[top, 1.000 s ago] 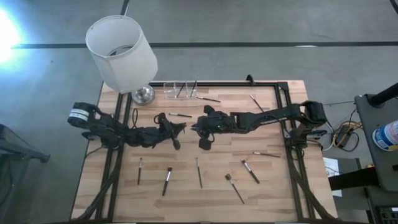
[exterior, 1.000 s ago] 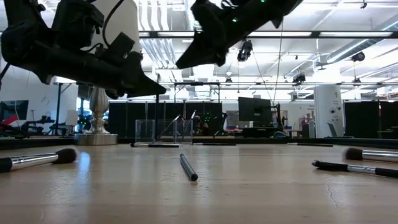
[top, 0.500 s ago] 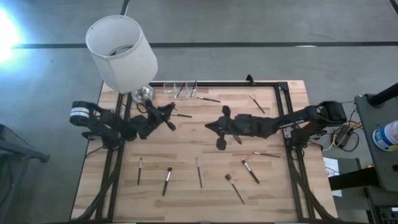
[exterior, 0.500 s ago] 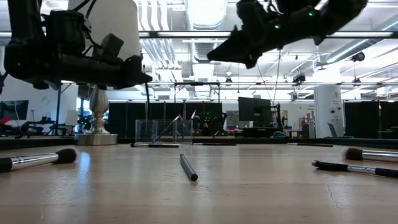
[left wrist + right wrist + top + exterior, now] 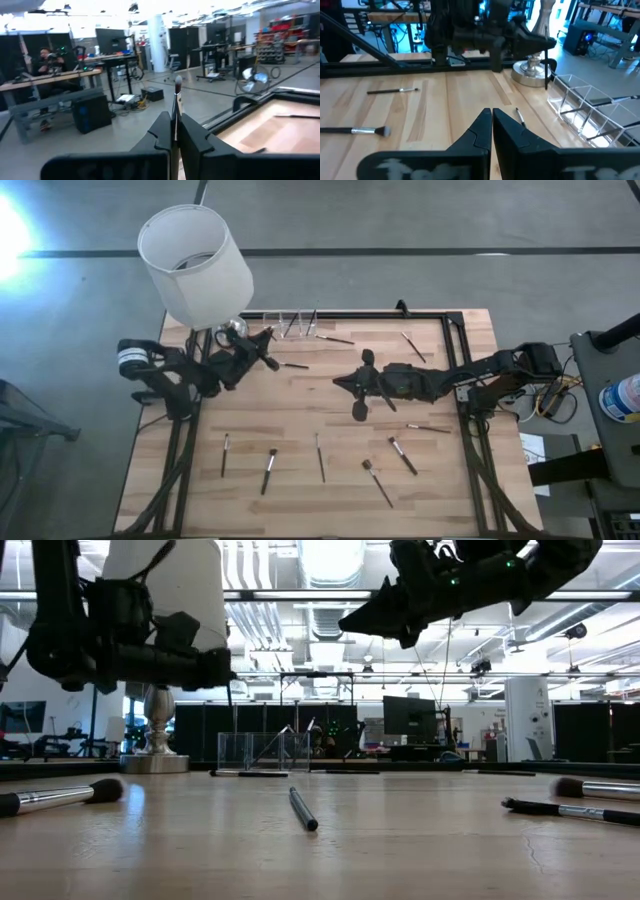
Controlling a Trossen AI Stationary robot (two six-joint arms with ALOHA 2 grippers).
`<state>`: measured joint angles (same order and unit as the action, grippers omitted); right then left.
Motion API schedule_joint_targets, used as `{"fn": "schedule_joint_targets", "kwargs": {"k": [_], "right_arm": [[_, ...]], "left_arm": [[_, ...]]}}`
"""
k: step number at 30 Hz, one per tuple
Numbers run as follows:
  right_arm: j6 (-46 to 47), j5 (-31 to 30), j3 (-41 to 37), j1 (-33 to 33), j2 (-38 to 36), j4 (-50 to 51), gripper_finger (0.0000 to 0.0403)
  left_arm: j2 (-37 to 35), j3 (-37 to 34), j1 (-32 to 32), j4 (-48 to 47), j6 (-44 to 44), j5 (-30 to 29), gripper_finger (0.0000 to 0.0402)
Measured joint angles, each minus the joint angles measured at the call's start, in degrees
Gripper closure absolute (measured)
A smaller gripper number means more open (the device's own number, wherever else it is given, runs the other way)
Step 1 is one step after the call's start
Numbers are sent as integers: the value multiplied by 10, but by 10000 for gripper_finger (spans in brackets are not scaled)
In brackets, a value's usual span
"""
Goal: Put items in baskets/containers
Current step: Put the eyeshadow brush into the transparent organizer
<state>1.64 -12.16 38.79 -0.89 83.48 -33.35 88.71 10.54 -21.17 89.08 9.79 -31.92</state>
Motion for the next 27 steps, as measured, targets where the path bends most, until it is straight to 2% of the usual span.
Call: {"fn": "schedule_joint_targets", "kwargs": {"k": [5, 14, 27], "right_arm": [[-7, 0, 0, 0, 0, -6, 394], [-8, 1, 0, -3, 0, -7, 394], [-18, 2, 0, -7, 0, -5, 394]], "left_arm": [[32, 14, -12, 0, 10, 19, 390], [79, 78, -32, 1, 54, 9, 390], [76, 96, -43, 1, 78, -10, 390]]}}
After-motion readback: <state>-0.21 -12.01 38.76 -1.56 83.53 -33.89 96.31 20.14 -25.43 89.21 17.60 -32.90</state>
